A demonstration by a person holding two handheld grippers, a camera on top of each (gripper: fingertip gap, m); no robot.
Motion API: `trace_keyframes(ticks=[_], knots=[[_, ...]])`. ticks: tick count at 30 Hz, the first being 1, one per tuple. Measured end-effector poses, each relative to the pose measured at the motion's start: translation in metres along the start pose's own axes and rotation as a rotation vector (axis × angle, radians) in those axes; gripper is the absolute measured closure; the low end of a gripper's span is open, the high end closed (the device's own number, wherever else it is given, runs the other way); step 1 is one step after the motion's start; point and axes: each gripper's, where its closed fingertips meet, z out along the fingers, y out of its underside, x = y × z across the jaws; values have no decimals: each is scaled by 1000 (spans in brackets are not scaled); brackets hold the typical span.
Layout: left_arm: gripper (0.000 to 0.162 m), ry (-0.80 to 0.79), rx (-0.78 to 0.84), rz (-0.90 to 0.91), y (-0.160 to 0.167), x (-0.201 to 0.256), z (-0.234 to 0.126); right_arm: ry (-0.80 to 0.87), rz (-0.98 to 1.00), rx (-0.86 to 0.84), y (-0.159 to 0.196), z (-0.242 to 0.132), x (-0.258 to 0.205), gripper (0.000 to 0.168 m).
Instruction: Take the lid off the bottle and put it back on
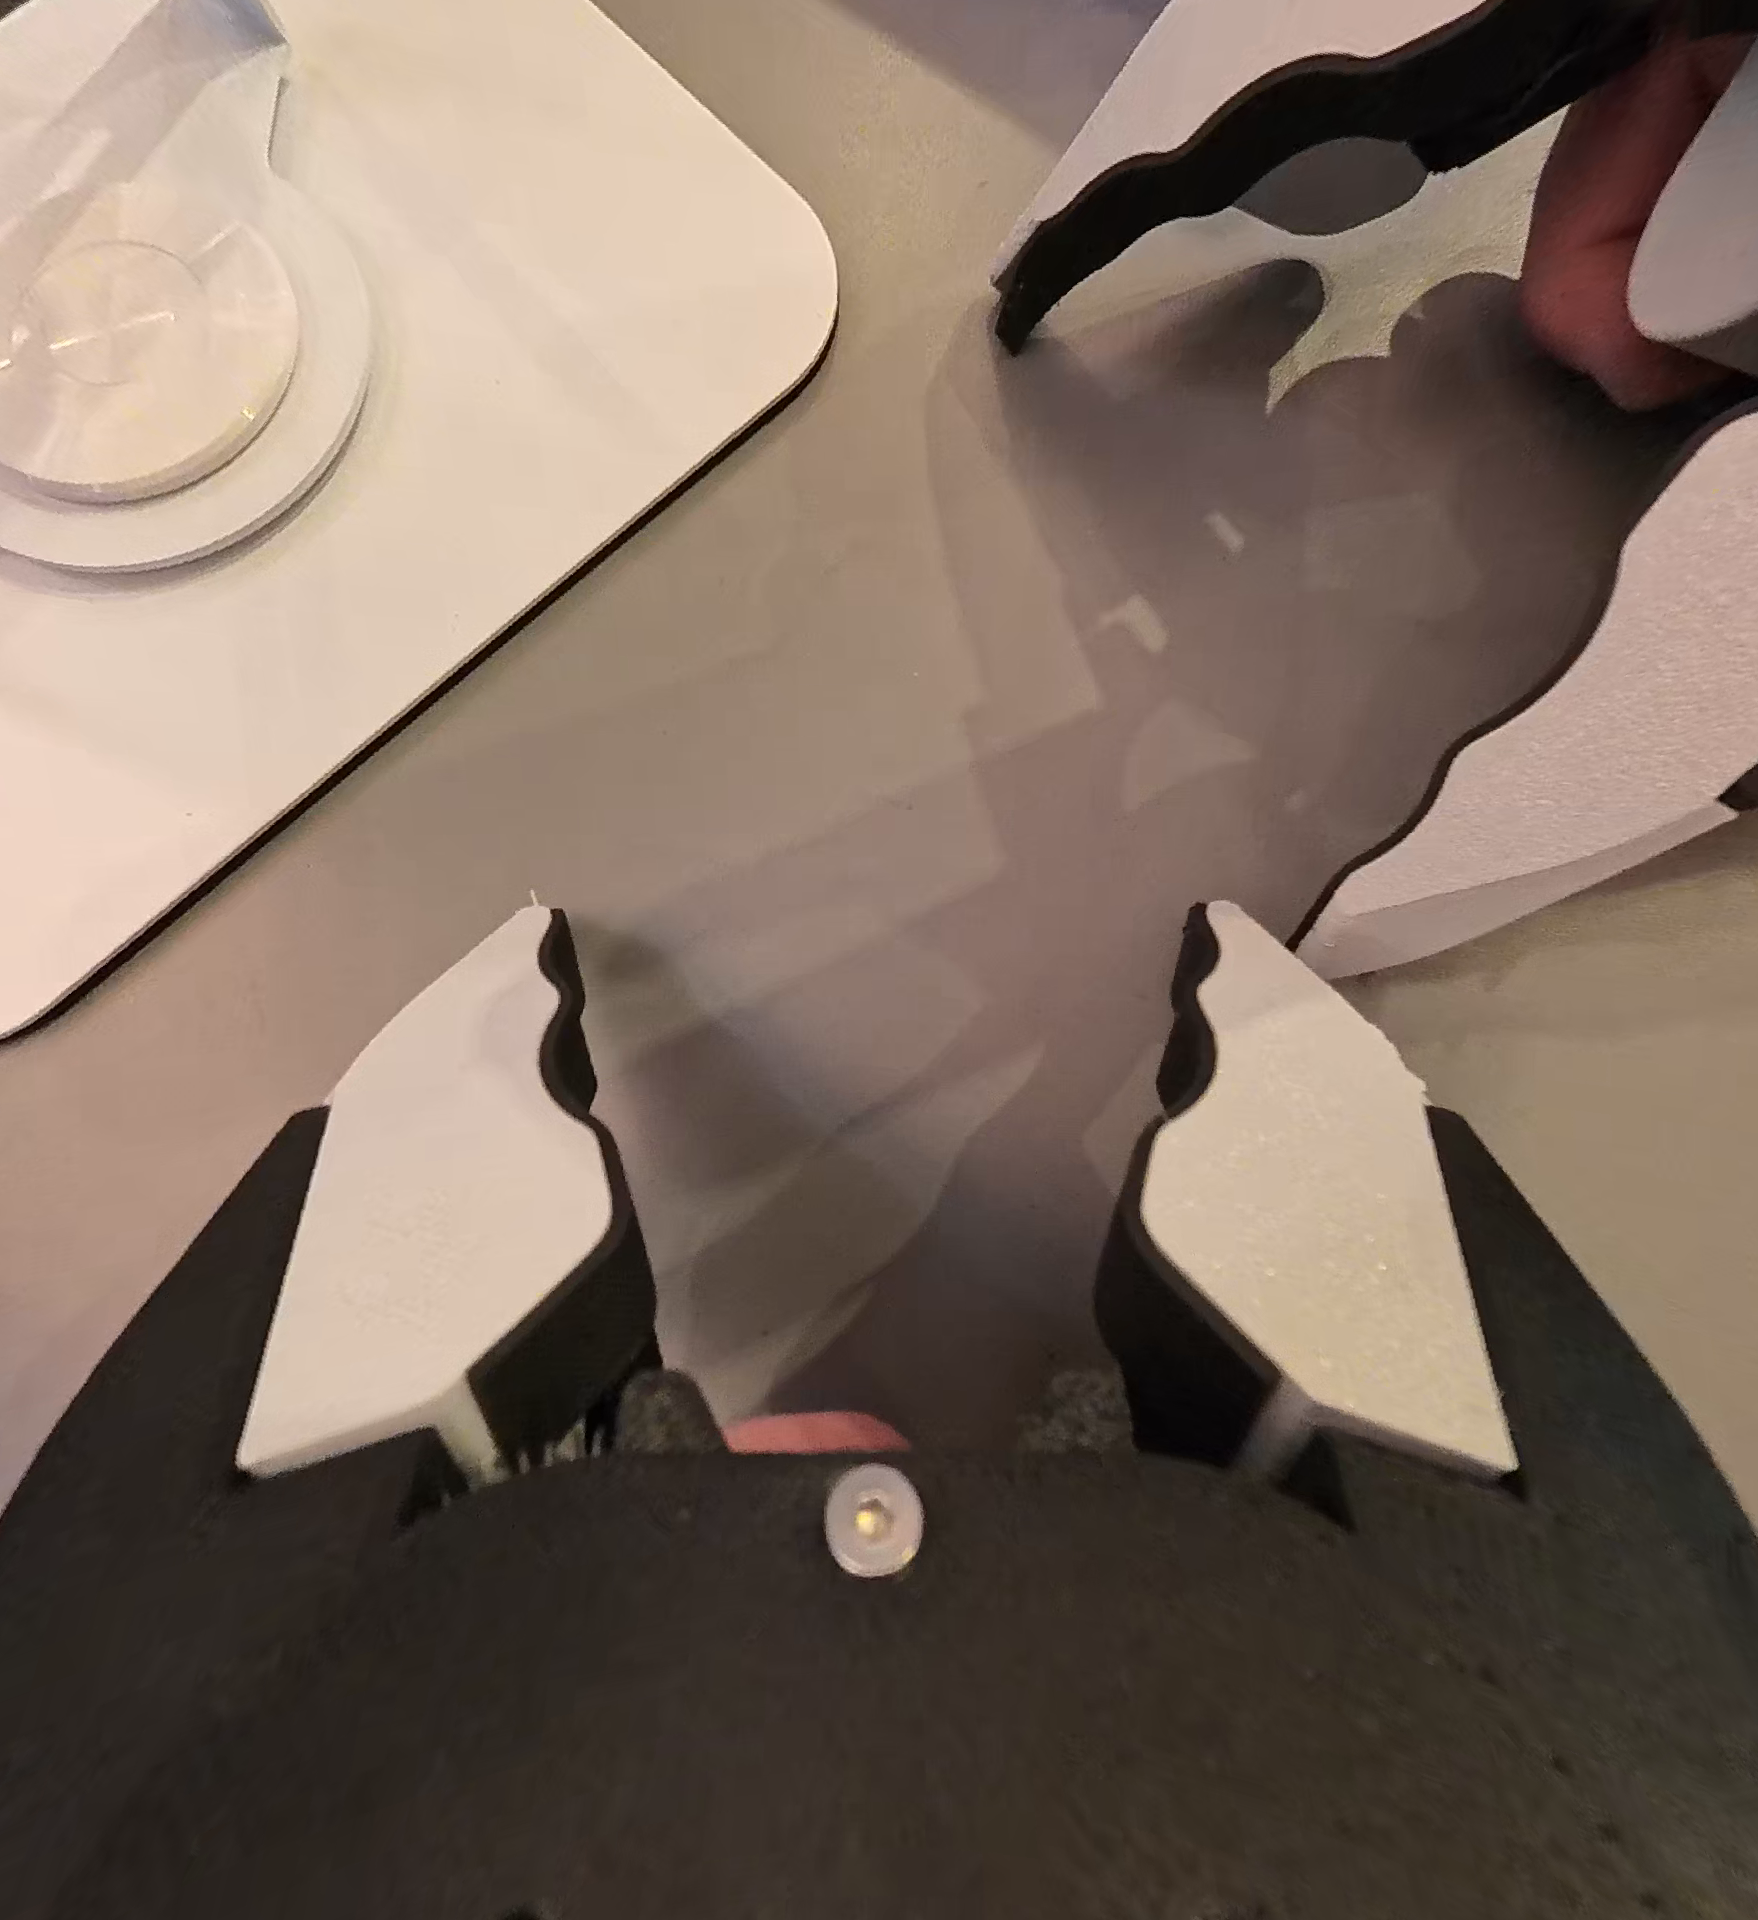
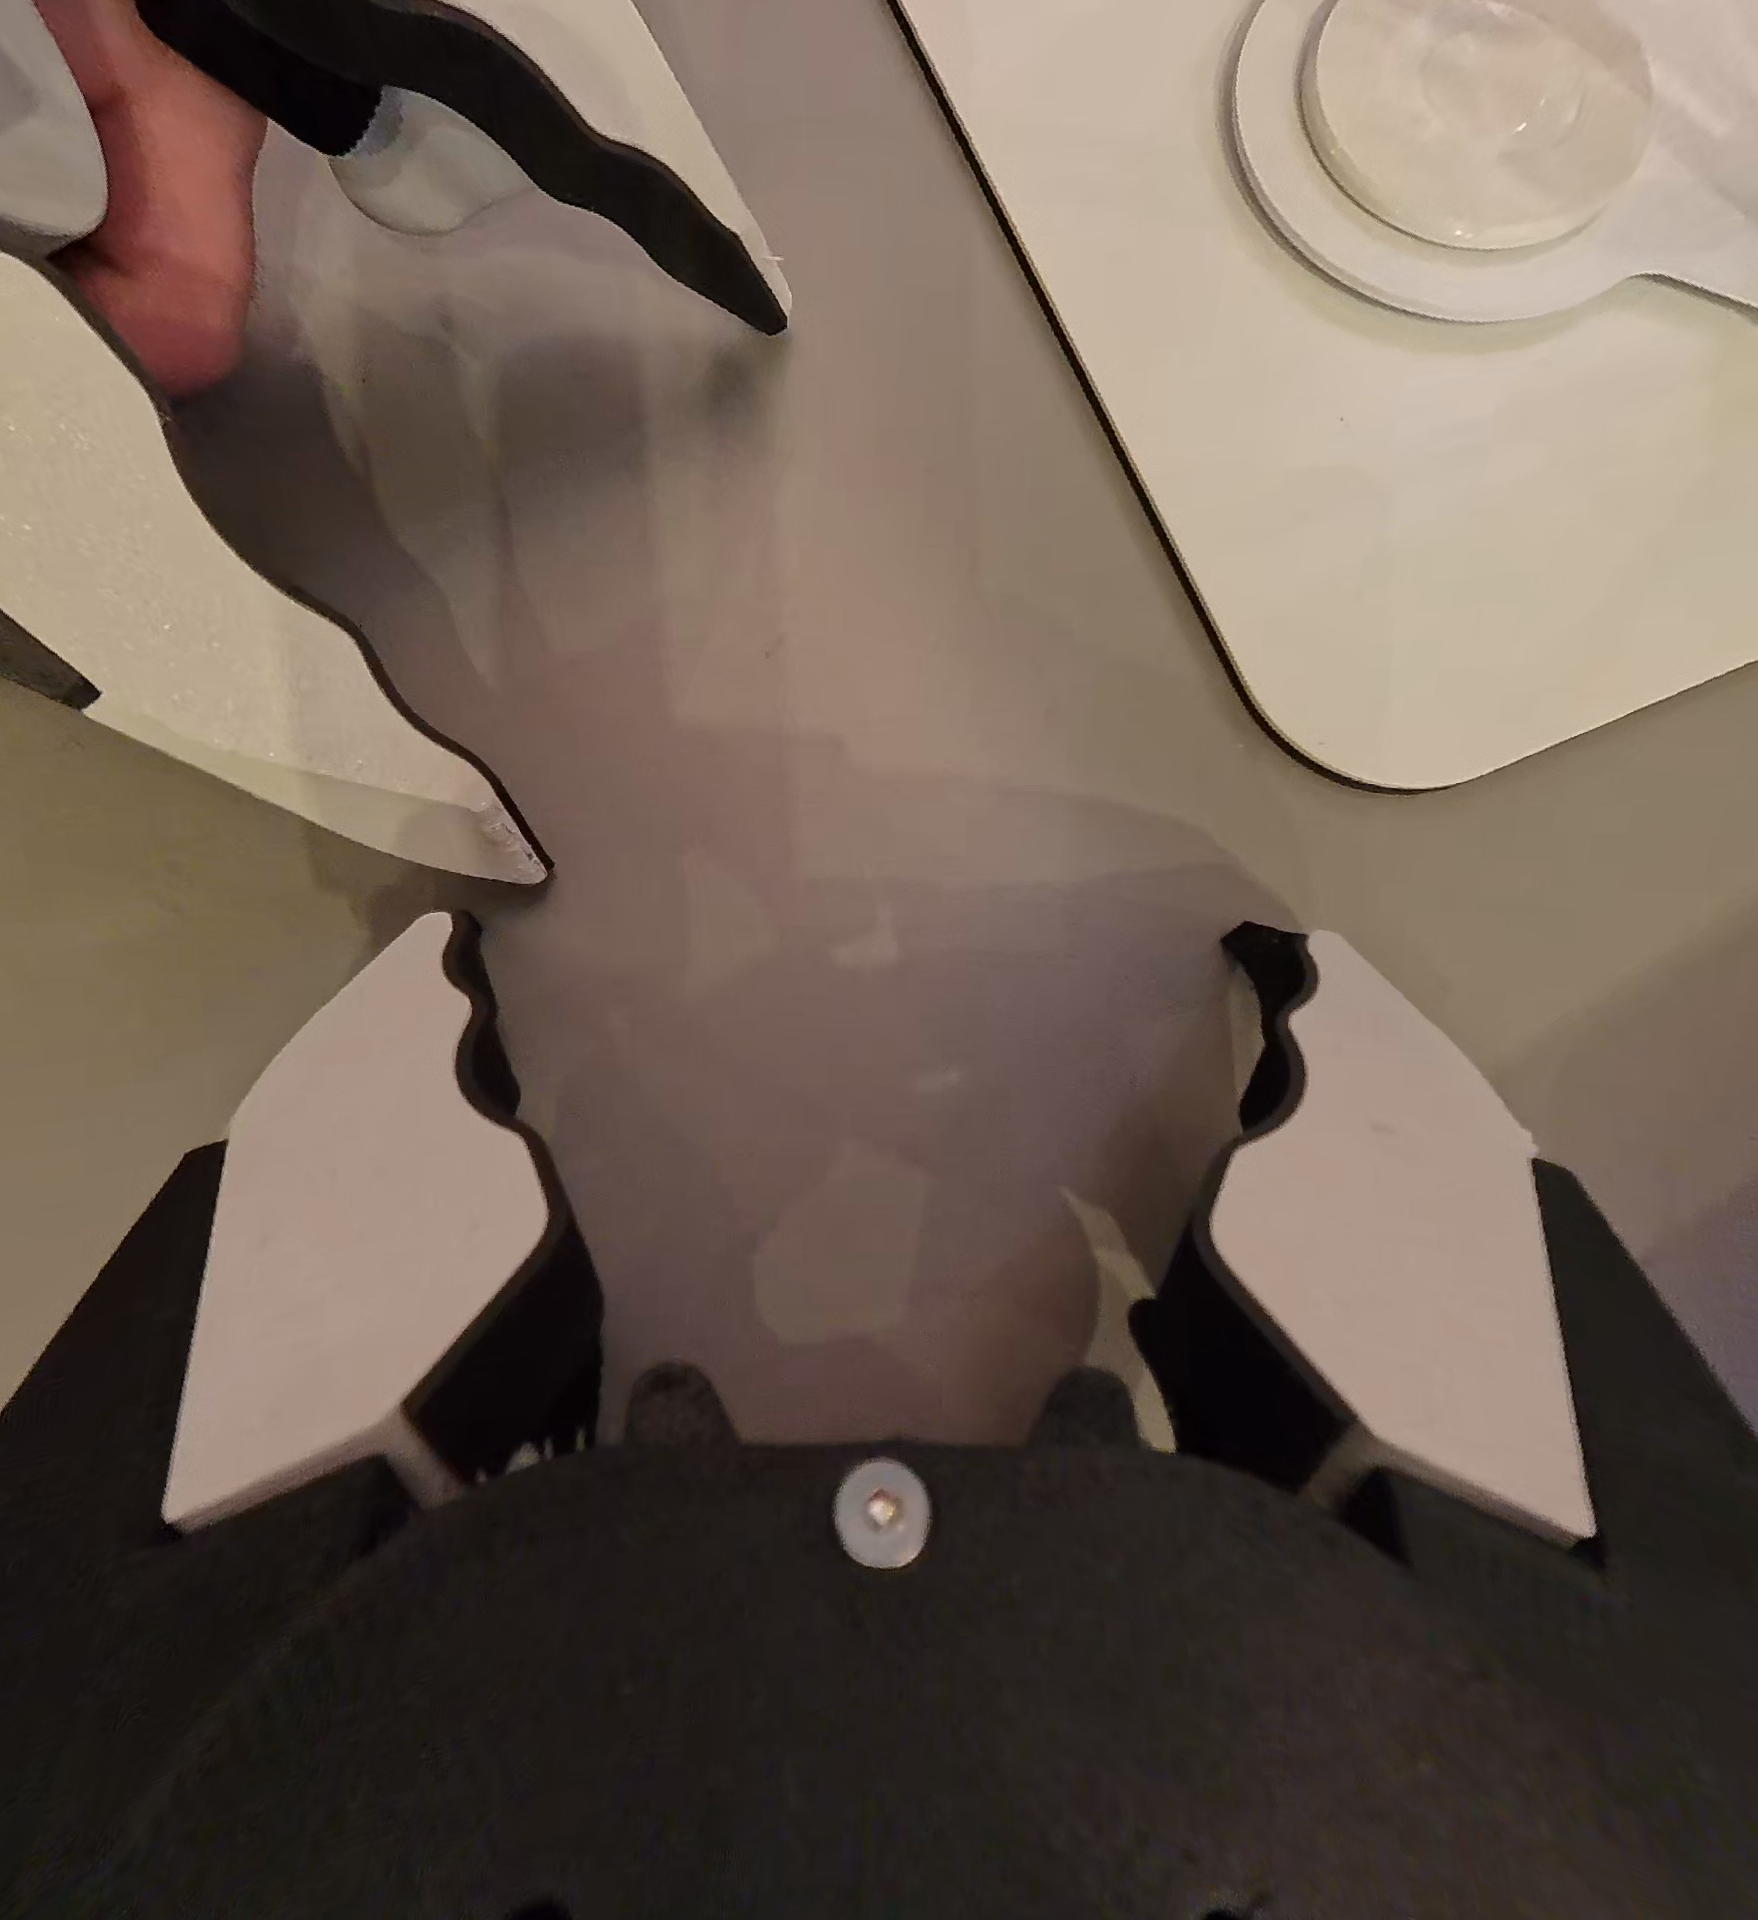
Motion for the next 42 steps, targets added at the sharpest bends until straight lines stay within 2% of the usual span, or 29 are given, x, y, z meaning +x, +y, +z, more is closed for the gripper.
trace_keyframes(ticks=[1,3,6,7,10,13,16,18,22,24,25,27,30,32,35,38,42], knots=[[57,6,2,7,0,1,0,0,0,0,0,0,0,32],[78,49,25,70,-2,9,-2,-3,-2,0,0,0,0,32],[78,-26,102,174,-10,2,-16,-4,-3,1,0,-1,0,32],[77,0,123,185,-13,4,-27,-5,-4,1,0,-1,0,32],[82,-88,269,175,-37,-16,-90,-10,-9,3,0,-1,0,34],[81,-269,354,85,-45,-67,-164,-11,-9,3,0,-1,0,34],[67,-524,202,-15,-14,-144,-210,-10,-8,4,0,-1,0,34],[62,-613,82,-85,13,-190,-223,-10,-8,4,0,-1,0,35],[58,-674,-206,-240,76,-260,-222,-10,-8,4,0,-1,0,35],[82,-706,-307,-217,94,-285,-219,-9,-8,4,0,-1,0,35],[82,-700,-370,-228,105,-292,-215,-9,-8,4,0,-1,0,35],[63,-666,-500,-287,123,-297,-209,-9,-8,4,0,-1,0,35],[63,-650,-525,-336,128,-309,-201,-9,-8,4,0,-1,0,35],[58,-597,-569,-391,137,-310,-193,-9,-8,4,0,-1,0,35],[59,-537,-623,-429,148,-311,-179,-9,-7,4,0,-1,0,35],[62,-553,-682,-397,152,-318,-170,-9,-7,4,0,-1,0,35],[62,-489,-765,-425,159,-320,-157,-9,-7,4,0,-1,0,35]])
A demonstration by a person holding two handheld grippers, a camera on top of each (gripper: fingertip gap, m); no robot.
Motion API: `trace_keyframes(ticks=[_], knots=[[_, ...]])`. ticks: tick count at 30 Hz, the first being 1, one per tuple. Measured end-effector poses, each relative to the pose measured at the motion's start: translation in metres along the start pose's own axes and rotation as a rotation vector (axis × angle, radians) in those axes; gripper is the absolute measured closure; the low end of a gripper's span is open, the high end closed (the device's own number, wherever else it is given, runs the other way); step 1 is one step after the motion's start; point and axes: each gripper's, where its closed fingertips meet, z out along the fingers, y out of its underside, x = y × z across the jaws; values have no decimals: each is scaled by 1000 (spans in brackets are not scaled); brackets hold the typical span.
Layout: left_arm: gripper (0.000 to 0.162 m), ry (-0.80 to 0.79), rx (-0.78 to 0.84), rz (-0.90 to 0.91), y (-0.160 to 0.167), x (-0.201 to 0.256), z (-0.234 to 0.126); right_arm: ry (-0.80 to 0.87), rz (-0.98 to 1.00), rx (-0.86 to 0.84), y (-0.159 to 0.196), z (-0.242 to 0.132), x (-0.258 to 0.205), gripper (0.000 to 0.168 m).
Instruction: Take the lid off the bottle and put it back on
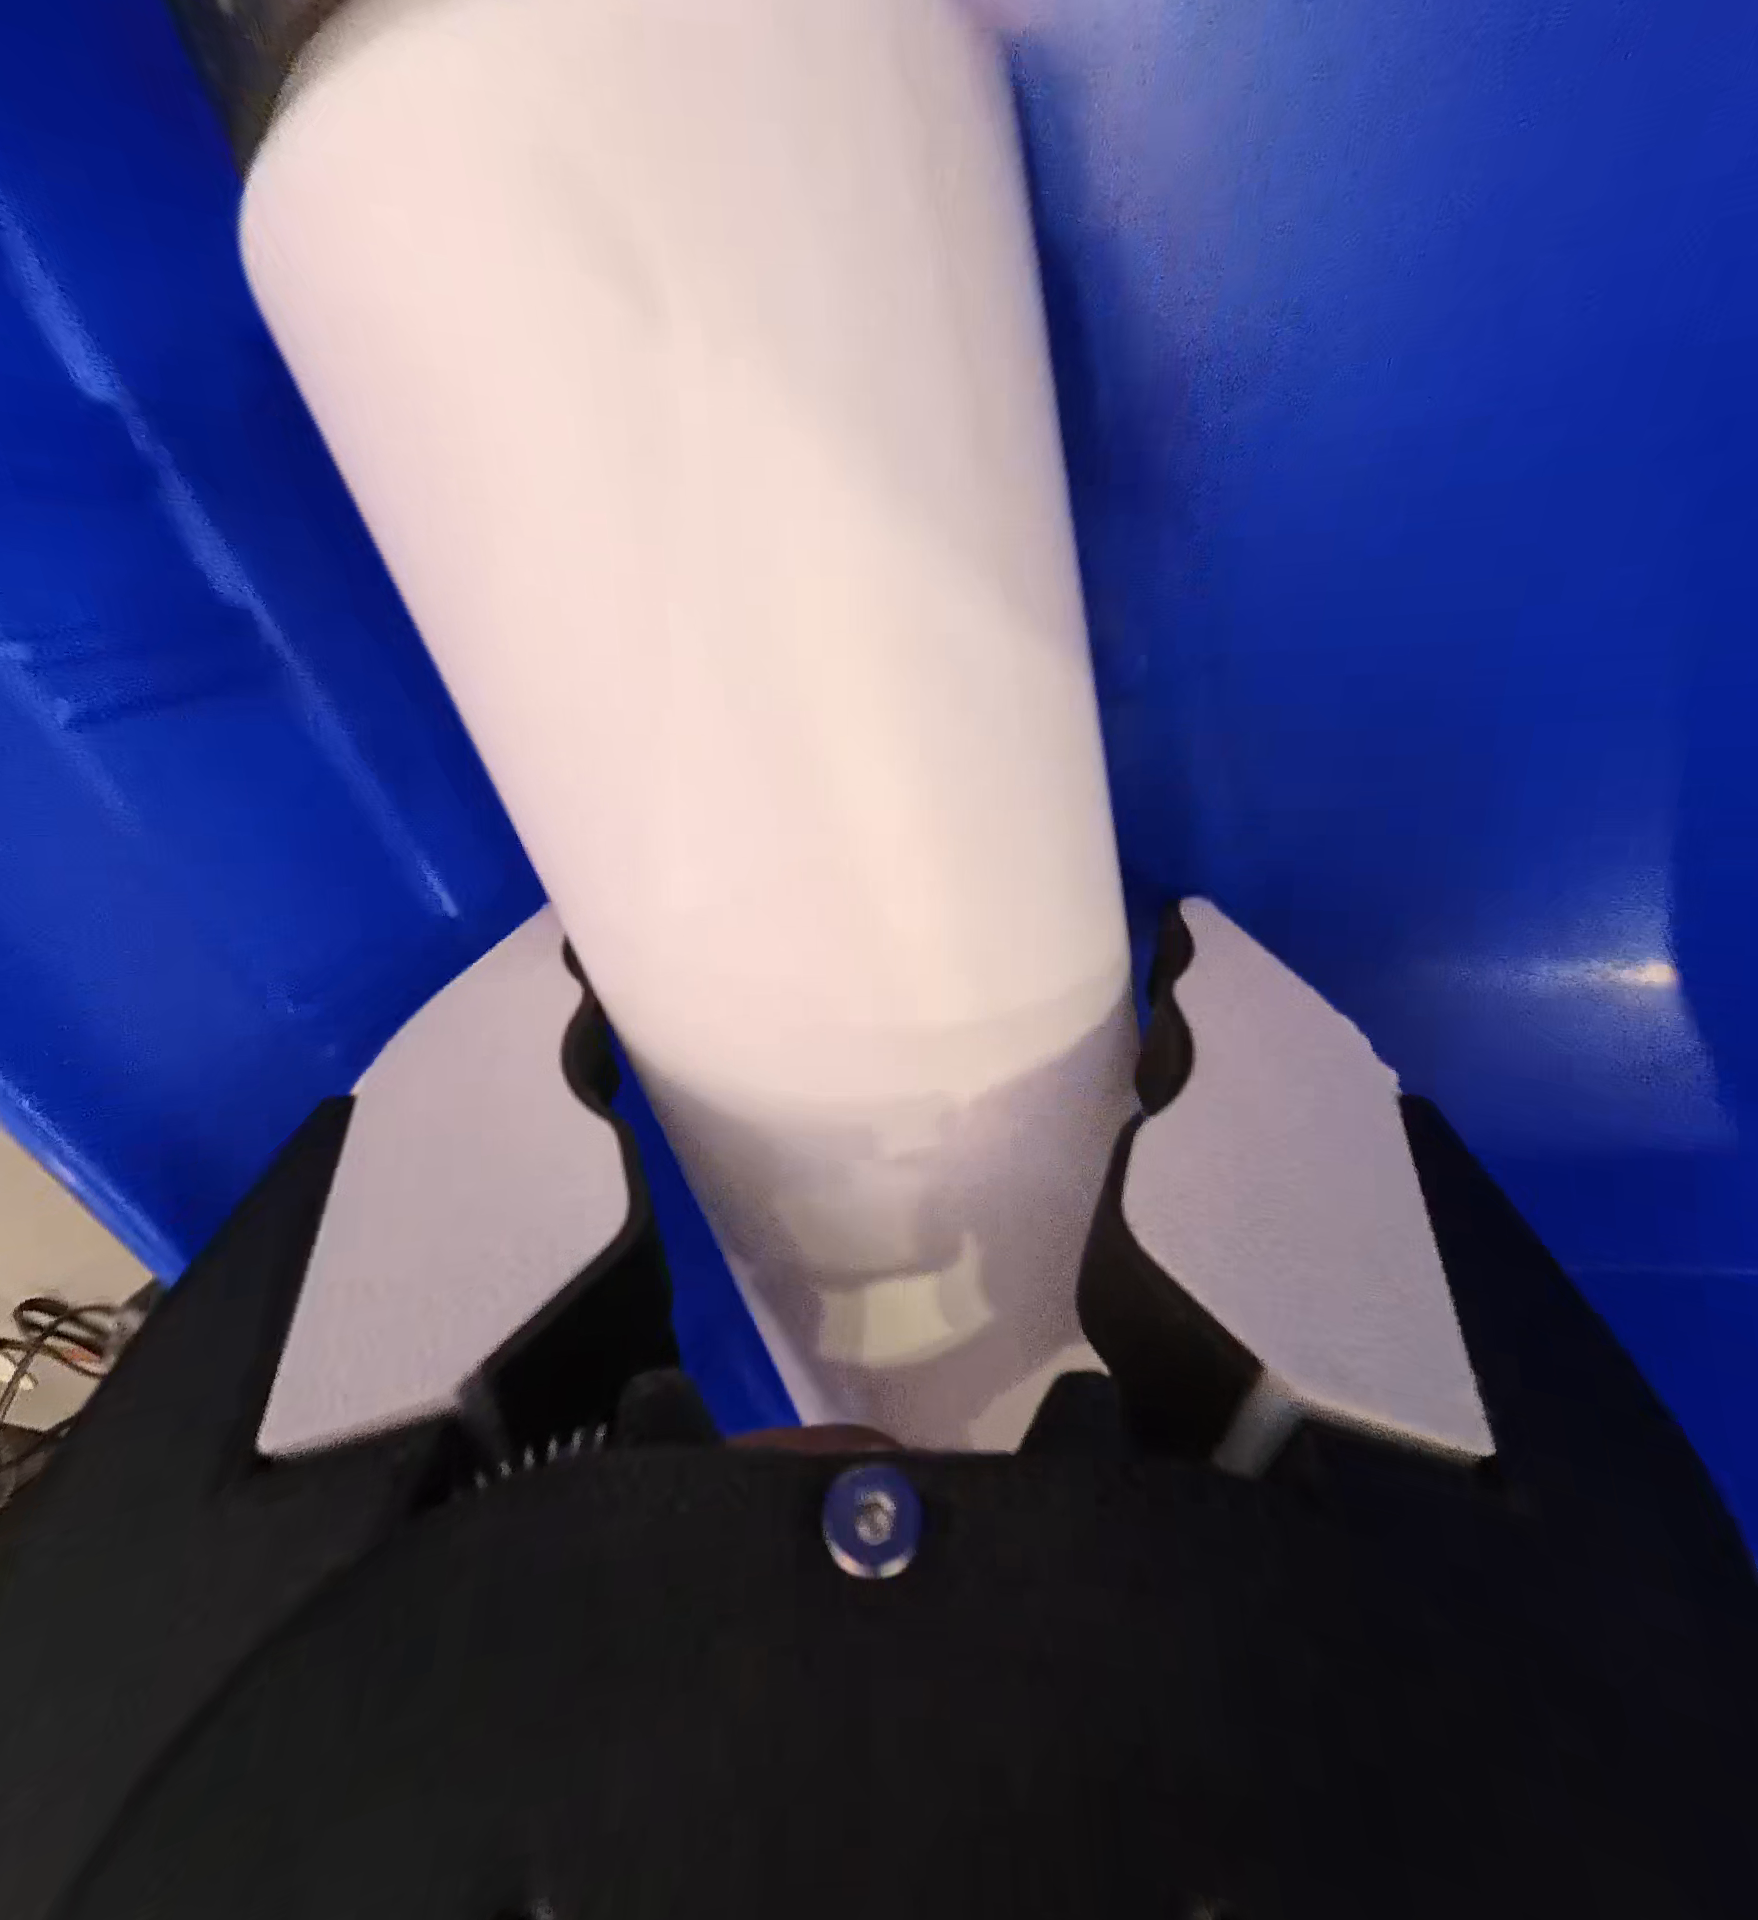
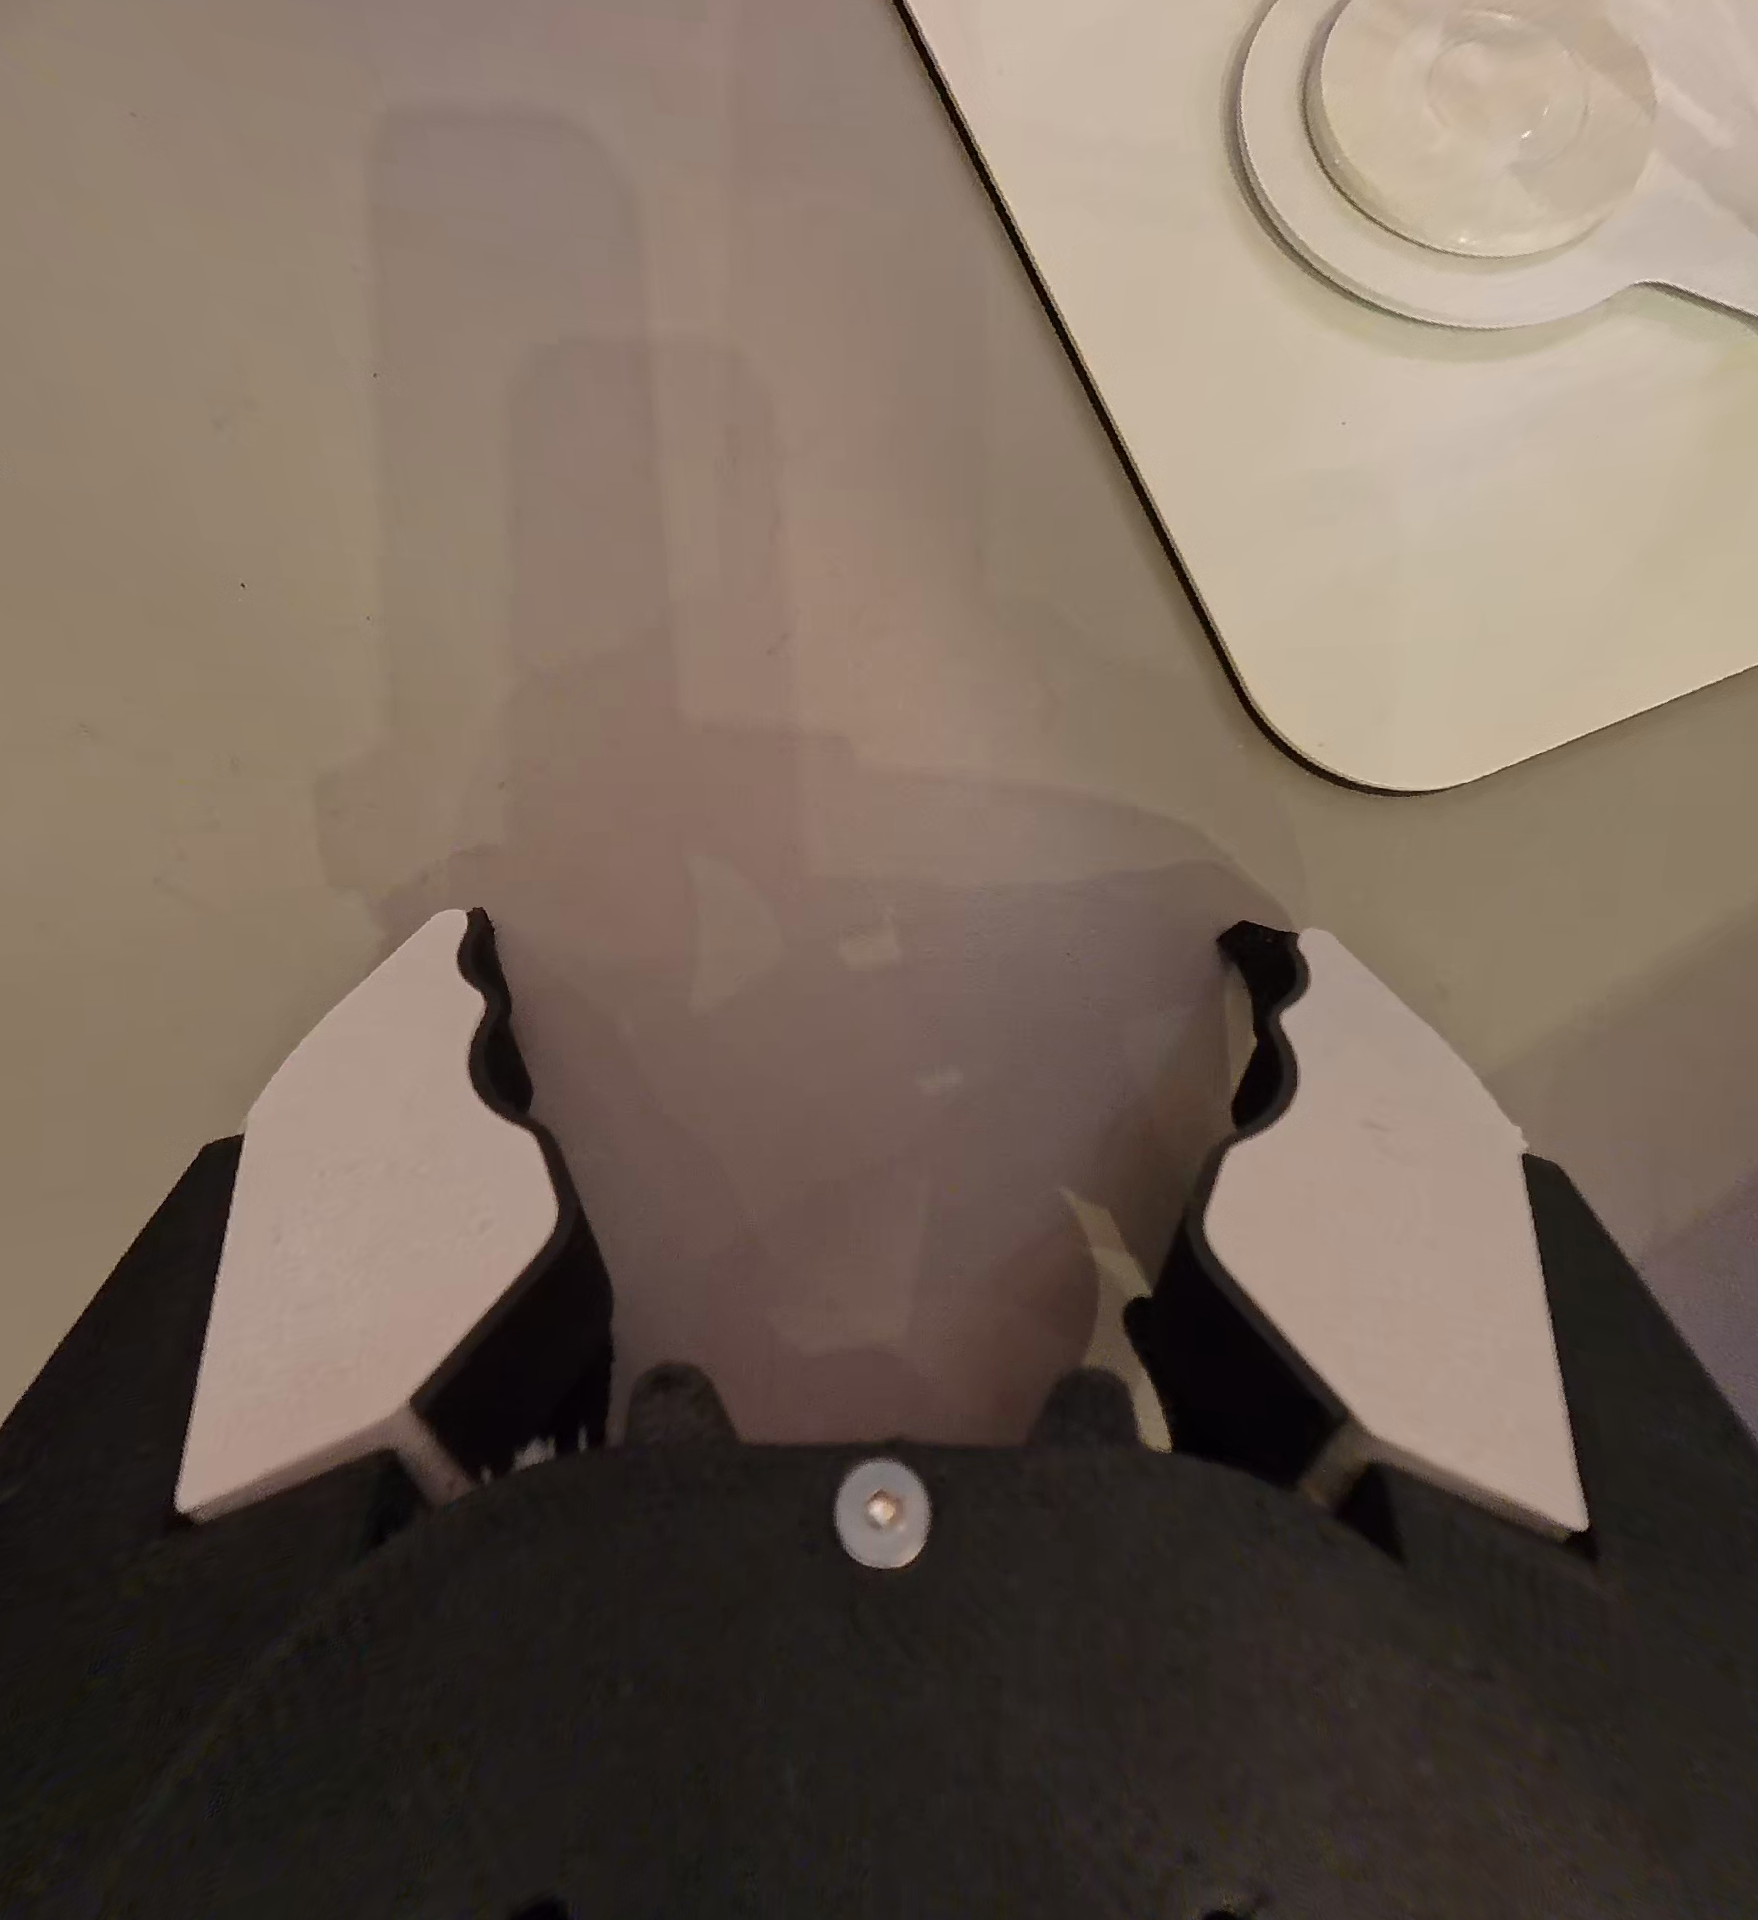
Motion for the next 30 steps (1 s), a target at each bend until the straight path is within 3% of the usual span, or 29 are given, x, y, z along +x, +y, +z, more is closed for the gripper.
trace_keyframes(ticks=[5,7,16,18,21,24,27,30], knots=[[67,22,35,20,-11,-1,-1,0,0,0,0,0,0,35],[73,57,96,10,-15,1,-5,0,0,0,0,0,0,35],[74,54,367,-19,-8,1,-38,-1,-1,2,-1,0,0,36],[74,60,458,-40,-4,1,-55,-2,-2,5,-1,-1,0,39],[75,137,634,-52,4,15,-98,-4,20,34,-4,-5,2,56],[75,104,757,-19,21,30,-141,-43,82,132,-15,-15,3,58],[74,207,1000,144,29,86,-195,-173,165,314,-41,-37,-11,70],[74,304,1121,254,36,153,-225,-312,183,503,-70,-64,-32,65]])
